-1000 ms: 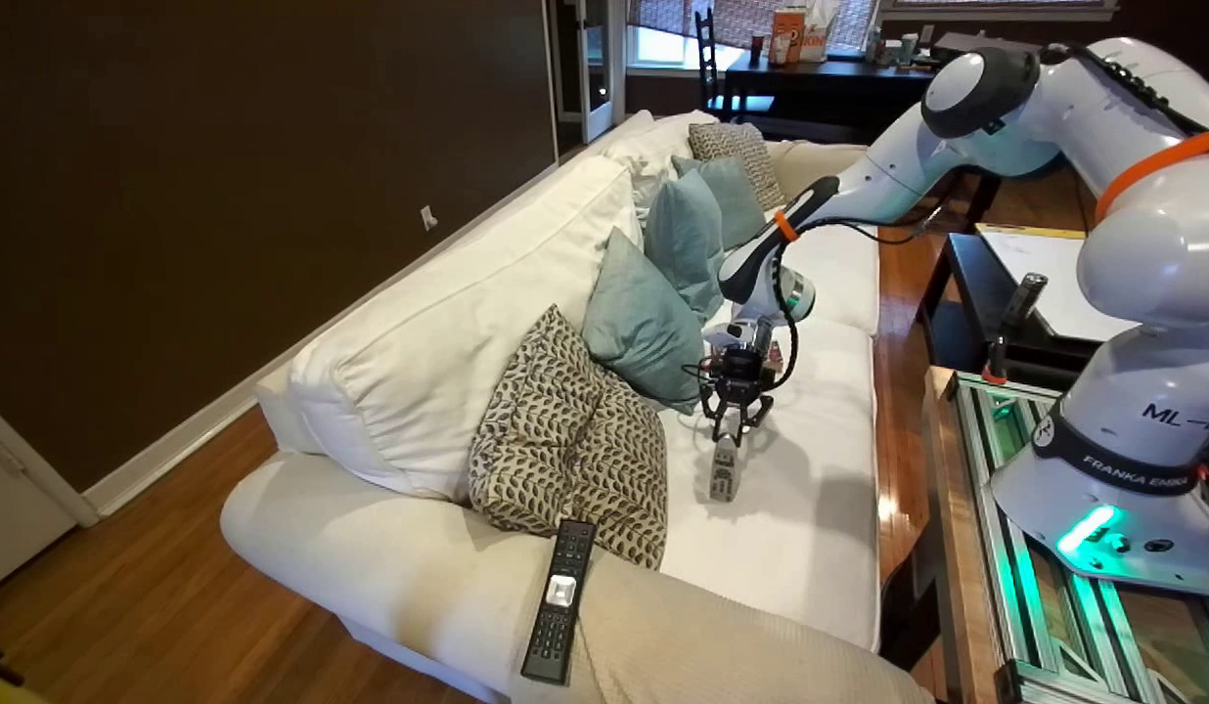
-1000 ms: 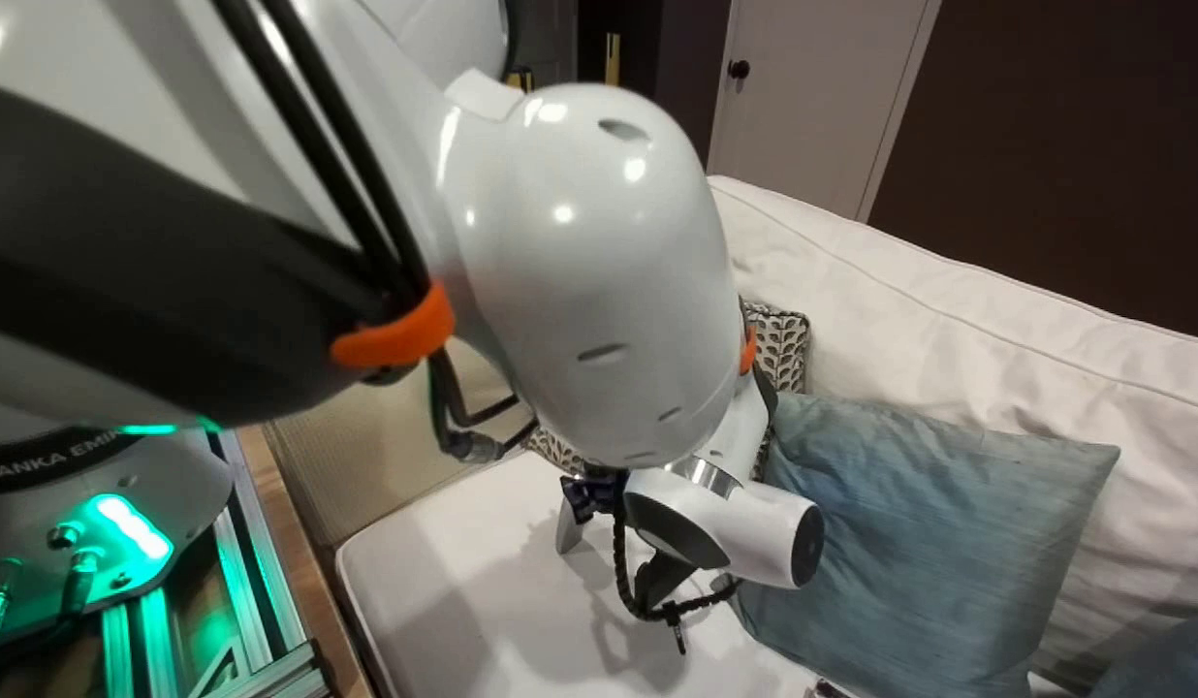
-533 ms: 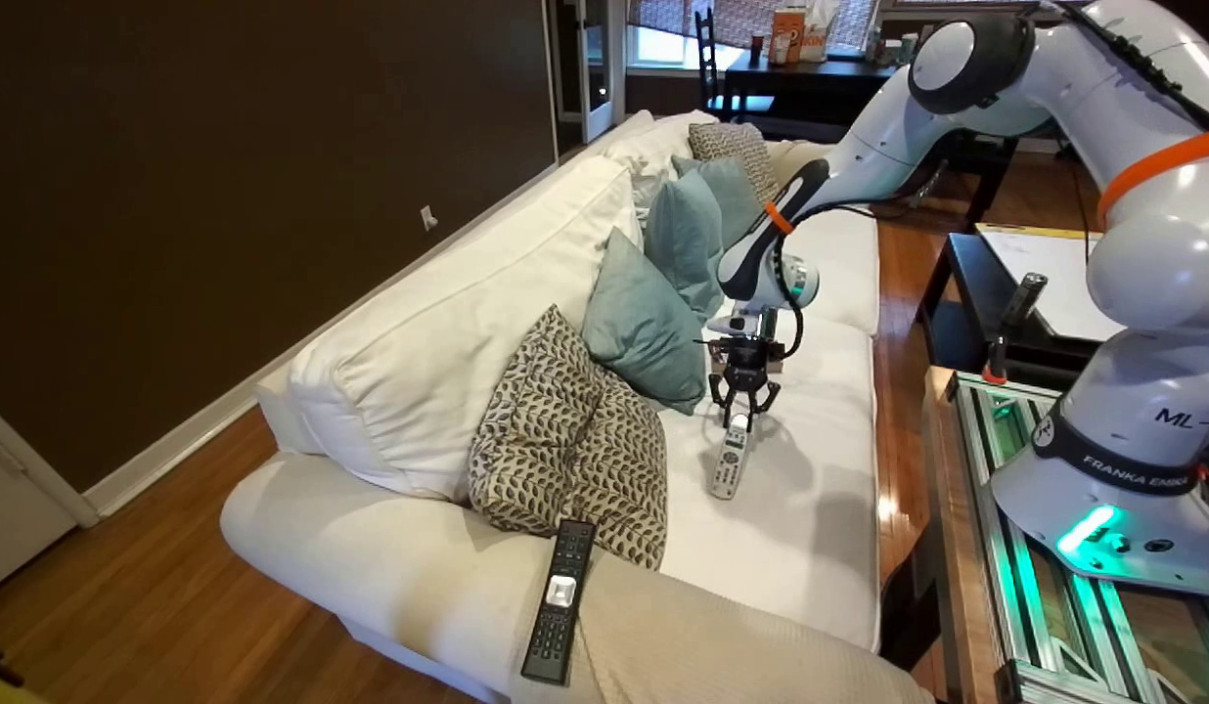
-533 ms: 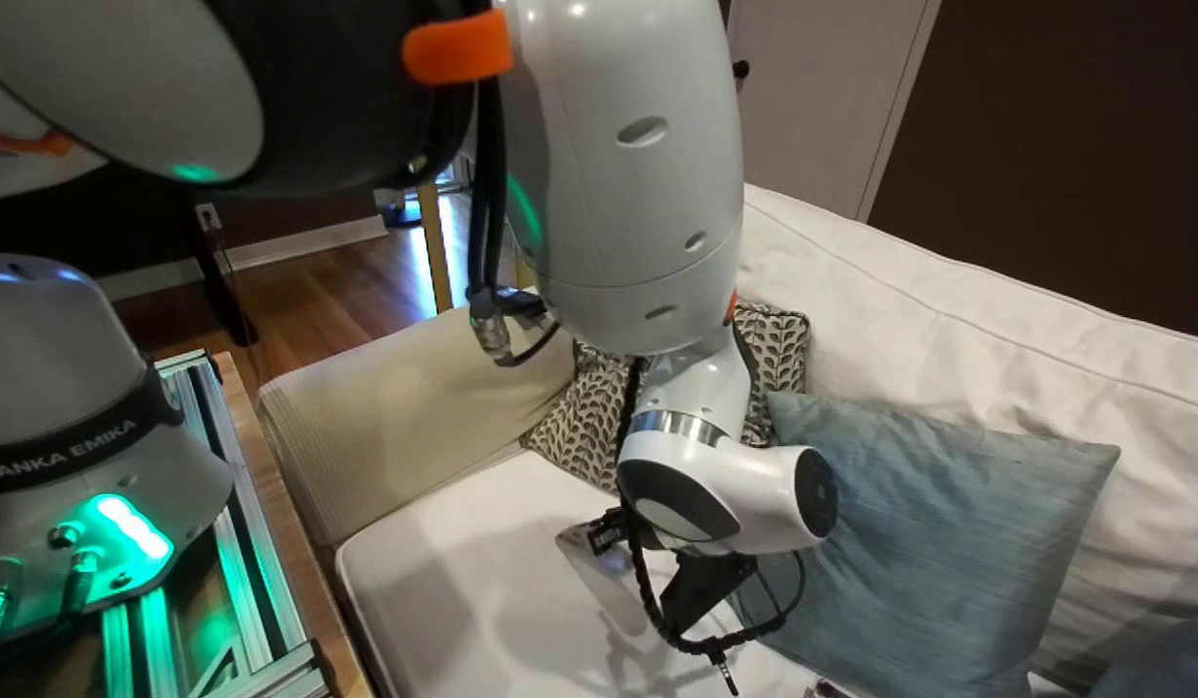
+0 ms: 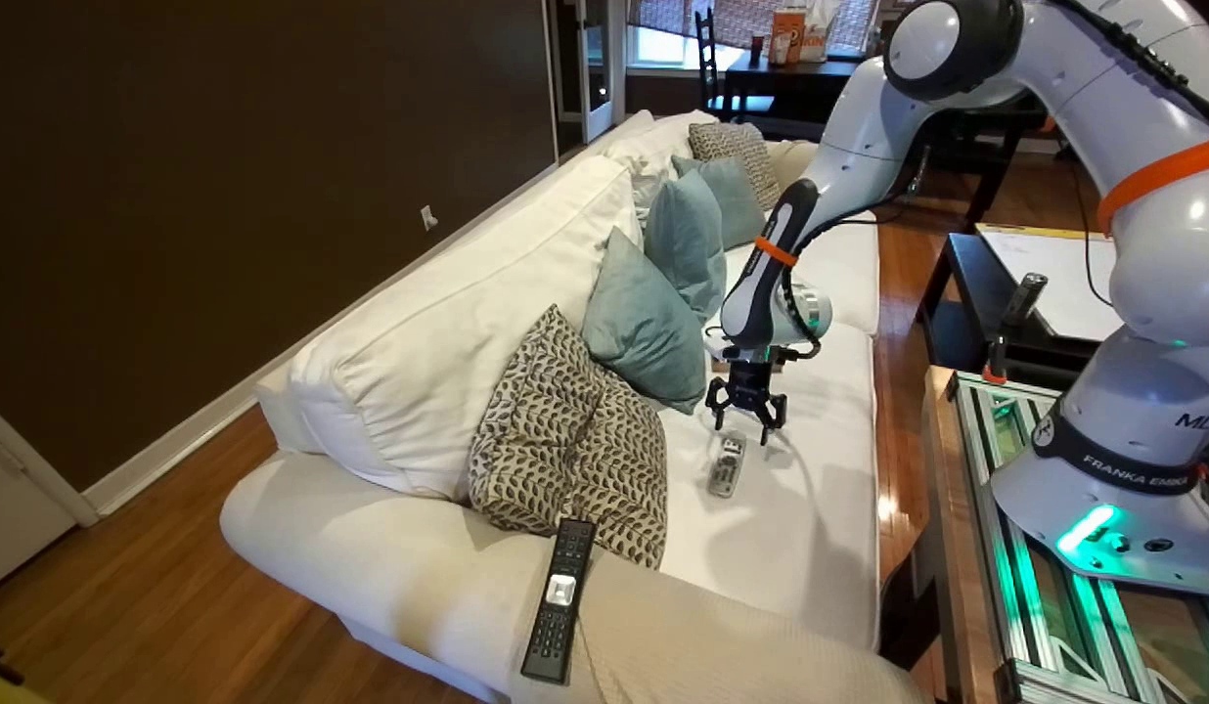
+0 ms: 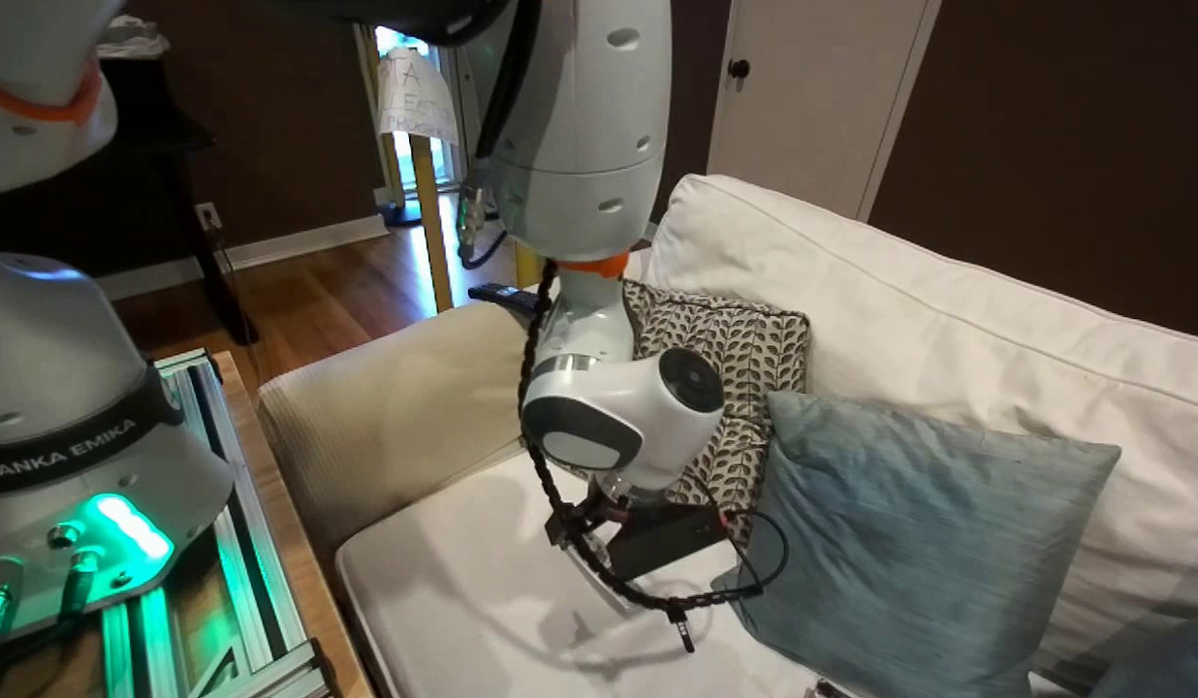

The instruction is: Flip the remote control over

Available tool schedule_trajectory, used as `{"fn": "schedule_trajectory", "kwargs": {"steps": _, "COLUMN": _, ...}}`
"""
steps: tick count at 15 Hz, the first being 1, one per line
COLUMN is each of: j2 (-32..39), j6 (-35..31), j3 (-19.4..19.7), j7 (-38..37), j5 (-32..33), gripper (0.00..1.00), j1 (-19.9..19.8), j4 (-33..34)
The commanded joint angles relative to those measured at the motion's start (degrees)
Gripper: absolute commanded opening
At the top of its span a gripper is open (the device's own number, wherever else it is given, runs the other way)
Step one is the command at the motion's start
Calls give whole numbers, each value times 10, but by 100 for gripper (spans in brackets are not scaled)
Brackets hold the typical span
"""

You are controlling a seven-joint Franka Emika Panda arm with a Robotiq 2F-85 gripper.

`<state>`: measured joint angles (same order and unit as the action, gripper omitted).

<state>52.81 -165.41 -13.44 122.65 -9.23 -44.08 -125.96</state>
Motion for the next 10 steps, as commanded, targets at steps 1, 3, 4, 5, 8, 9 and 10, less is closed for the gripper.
{"fn": "schedule_trajectory", "kwargs": {"steps": 1, "j2": -65, "j6": -134, "j3": 25, "j7": -119, "j5": 4, "gripper": 100, "j1": 64, "j4": -108}}
{"fn": "schedule_trajectory", "kwargs": {"steps": 3, "j2": -85, "j6": -200, "j3": 42, "j7": -207, "j5": 11, "gripper": 100, "j1": 105, "j4": -152}}
{"fn": "schedule_trajectory", "kwargs": {"steps": 4, "j2": -91, "j6": -224, "j3": 56, "j7": -249, "j5": 5, "gripper": 100, "j1": 133, "j4": -169}}
{"fn": "schedule_trajectory", "kwargs": {"steps": 5, "j2": -99, "j6": -242, "j3": 71, "j7": -290, "j5": -1, "gripper": 100, "j1": 161, "j4": -184}}
{"fn": "schedule_trajectory", "kwargs": {"steps": 8, "j2": -119, "j6": -261, "j3": 123, "j7": -418, "j5": -11, "gripper": 100, "j1": 250, "j4": -221}}
{"fn": "schedule_trajectory", "kwargs": {"steps": 9, "j2": -124, "j6": -254, "j3": 143, "j7": -463, "j5": -8, "gripper": 100, "j1": 279, "j4": -228}}
{"fn": "schedule_trajectory", "kwargs": {"steps": 10, "j2": -134, "j6": -241, "j3": 164, "j7": -508, "j5": -4, "gripper": 100, "j1": 307, "j4": -235}}
